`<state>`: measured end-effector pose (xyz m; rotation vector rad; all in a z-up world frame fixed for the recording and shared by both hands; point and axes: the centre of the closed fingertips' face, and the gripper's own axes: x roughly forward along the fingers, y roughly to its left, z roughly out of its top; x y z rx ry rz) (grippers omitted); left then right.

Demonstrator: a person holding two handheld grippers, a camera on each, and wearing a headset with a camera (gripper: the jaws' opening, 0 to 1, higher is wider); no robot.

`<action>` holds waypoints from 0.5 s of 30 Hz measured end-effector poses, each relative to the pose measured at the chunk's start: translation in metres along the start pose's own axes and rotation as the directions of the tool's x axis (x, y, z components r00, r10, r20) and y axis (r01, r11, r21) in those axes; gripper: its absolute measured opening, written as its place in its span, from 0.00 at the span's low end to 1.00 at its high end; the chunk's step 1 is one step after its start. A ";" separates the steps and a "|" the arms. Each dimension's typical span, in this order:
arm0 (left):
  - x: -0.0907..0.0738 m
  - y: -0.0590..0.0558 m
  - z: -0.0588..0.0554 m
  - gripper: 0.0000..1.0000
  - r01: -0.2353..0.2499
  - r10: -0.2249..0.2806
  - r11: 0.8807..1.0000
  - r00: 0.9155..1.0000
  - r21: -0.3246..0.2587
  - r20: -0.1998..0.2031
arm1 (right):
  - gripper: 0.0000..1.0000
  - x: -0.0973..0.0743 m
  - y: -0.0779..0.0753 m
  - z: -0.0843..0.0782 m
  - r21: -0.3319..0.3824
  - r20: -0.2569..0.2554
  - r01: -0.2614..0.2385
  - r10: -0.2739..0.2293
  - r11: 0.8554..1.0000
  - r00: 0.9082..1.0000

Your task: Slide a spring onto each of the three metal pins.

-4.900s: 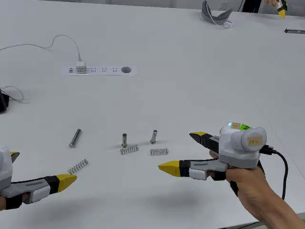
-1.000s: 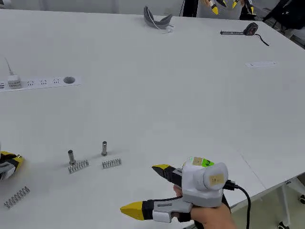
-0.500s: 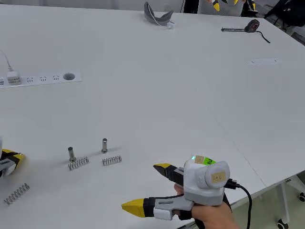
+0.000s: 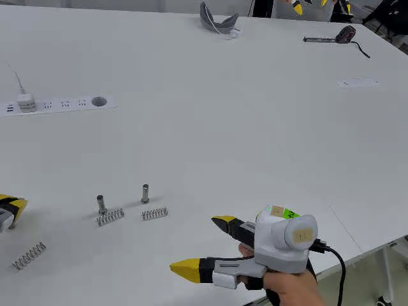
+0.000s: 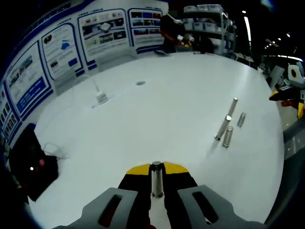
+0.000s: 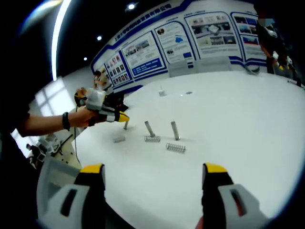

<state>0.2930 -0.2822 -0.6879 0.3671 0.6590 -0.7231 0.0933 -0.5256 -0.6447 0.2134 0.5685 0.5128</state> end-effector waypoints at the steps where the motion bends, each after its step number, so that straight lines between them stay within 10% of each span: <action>1: -0.002 0.000 -0.001 0.08 -0.001 0.001 1.000 1.000 -0.001 0.000 | 0.85 0.000 0.000 0.000 0.002 0.003 0.002 -0.002 1.000 1.000; 15: -0.021 0.001 -0.010 0.08 -0.031 0.031 1.000 1.000 -0.003 0.001 | 0.83 -0.006 -0.002 0.001 0.008 0.020 0.019 -0.019 1.000 1.000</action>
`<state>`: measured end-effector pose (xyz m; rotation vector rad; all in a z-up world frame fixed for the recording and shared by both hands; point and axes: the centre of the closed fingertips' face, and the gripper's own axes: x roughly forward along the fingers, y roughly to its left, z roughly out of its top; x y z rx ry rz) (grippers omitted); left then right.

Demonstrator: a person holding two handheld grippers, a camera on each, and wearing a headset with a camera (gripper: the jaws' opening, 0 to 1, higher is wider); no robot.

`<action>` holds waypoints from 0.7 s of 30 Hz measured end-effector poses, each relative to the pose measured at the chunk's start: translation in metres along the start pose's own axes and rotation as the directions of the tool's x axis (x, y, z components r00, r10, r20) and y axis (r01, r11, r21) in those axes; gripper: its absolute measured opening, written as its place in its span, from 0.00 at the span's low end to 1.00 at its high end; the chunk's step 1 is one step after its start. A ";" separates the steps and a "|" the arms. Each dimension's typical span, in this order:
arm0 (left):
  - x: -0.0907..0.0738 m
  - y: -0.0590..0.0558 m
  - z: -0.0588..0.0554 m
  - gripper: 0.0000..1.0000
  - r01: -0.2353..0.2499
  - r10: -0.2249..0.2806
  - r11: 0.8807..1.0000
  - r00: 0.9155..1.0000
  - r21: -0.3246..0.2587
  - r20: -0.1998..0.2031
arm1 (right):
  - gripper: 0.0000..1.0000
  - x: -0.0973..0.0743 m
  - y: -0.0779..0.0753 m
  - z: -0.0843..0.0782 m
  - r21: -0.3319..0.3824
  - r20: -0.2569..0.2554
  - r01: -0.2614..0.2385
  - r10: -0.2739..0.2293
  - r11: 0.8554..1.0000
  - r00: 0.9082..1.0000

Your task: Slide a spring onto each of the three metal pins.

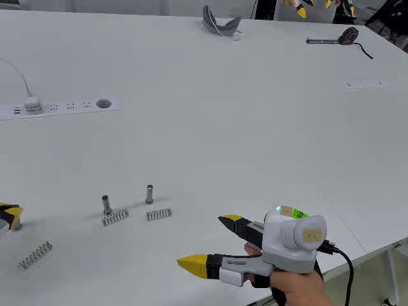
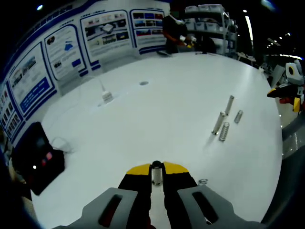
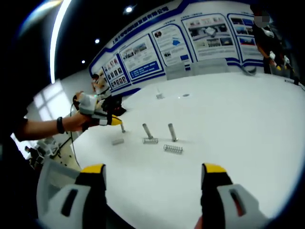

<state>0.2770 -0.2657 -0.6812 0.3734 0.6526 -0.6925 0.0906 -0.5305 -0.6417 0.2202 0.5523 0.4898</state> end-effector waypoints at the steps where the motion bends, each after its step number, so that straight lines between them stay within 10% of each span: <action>1: -0.001 0.000 -0.001 0.08 0.000 0.000 1.000 1.000 -0.003 0.001 | 0.83 0.000 0.000 -0.001 0.001 -0.001 0.001 -0.001 1.000 1.000; 21: -0.009 0.003 -0.009 0.08 -0.002 0.002 0.999 1.000 -0.037 0.002 | 0.84 0.007 0.003 -0.003 -0.004 -0.019 -0.016 0.016 1.000 1.000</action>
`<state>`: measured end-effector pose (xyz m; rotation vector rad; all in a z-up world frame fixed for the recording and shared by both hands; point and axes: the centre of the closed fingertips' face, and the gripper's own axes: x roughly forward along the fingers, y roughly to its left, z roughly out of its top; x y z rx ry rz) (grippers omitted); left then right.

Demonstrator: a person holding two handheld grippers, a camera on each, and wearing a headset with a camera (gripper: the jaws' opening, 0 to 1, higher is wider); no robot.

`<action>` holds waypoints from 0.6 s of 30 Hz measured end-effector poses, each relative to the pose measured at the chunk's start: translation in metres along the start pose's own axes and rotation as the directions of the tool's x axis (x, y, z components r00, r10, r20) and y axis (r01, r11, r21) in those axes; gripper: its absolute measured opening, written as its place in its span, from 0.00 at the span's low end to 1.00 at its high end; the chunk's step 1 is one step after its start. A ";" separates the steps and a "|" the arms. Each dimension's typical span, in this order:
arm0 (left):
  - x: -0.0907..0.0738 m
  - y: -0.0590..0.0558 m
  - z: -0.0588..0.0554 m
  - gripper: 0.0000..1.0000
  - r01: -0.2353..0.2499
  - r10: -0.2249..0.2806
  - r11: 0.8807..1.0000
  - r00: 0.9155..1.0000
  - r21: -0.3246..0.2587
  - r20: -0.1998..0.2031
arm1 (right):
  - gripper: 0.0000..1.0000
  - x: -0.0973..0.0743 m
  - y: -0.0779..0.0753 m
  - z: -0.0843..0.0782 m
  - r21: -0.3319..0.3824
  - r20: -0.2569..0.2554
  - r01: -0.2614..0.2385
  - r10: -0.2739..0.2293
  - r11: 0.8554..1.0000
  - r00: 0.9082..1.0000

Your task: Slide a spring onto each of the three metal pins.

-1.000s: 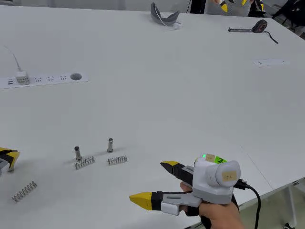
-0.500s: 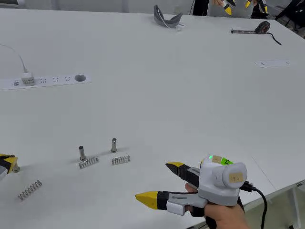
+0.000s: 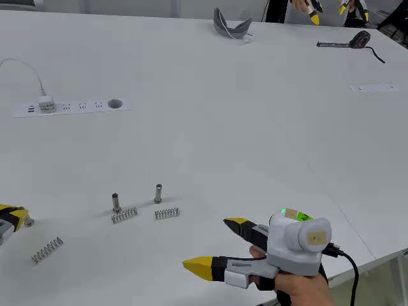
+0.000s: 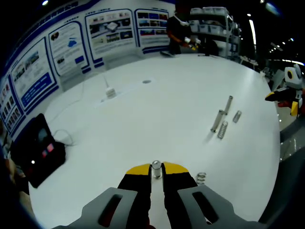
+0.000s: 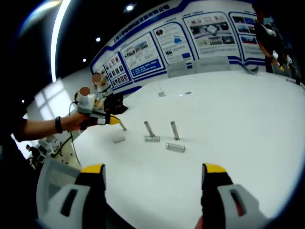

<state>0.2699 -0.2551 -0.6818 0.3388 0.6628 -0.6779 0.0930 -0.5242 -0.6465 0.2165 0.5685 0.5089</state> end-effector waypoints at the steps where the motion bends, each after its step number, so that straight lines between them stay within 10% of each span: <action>1: 0.000 0.000 0.000 0.08 0.001 -0.001 1.000 1.000 0.003 0.001 | 0.84 0.000 0.000 0.000 0.001 0.000 0.001 -0.001 1.000 1.000; 18: 0.006 -0.001 -0.001 0.14 0.011 -0.011 1.000 1.000 -0.016 -0.007 | 0.85 -0.002 -0.004 -0.002 0.005 -0.002 0.009 -0.009 1.000 1.000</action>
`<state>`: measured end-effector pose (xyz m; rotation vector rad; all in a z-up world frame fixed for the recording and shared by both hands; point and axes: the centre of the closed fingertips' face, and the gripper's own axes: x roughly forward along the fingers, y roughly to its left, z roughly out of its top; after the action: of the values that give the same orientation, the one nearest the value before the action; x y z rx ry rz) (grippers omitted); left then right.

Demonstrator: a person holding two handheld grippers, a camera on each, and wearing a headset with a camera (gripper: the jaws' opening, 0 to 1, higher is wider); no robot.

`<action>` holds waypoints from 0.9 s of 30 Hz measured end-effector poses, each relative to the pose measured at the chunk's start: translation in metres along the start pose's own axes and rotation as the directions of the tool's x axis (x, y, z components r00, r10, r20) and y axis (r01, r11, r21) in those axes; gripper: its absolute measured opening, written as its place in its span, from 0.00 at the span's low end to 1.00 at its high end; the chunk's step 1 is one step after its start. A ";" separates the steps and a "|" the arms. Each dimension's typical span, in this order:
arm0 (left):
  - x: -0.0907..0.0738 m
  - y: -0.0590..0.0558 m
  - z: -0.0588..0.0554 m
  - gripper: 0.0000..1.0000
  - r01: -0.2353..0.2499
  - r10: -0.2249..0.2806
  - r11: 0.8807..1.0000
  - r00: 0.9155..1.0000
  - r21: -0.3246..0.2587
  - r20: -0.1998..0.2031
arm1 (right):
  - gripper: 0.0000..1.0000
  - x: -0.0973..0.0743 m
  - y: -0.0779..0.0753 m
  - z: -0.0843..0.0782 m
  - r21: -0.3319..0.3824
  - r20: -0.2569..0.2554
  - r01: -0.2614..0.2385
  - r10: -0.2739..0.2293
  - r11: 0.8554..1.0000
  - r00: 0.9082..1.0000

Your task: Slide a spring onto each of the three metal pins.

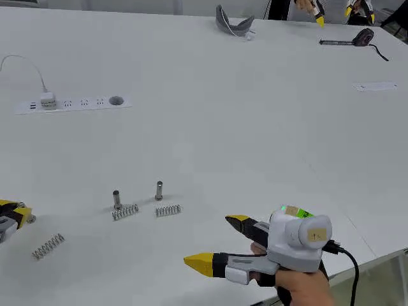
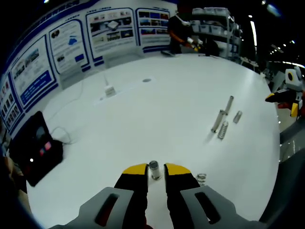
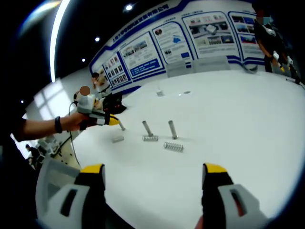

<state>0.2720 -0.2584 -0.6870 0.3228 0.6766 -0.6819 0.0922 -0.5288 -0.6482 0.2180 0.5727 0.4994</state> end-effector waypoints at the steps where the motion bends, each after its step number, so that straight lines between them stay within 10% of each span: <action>1: 0.001 0.000 0.000 0.14 0.001 -0.001 1.000 1.000 -0.001 -0.001 | 0.85 0.000 0.000 0.000 0.001 0.000 0.001 -0.001 1.000 1.000; 27: 0.007 -0.026 0.009 0.08 0.033 -0.033 0.999 0.998 0.009 0.047 | 0.88 -0.001 0.002 -0.006 -0.013 -0.020 -0.007 0.006 1.000 1.000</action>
<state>0.2631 -0.2852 -0.6869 0.3029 0.6349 -0.7222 0.0874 -0.5271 -0.6521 0.2025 0.5880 0.5119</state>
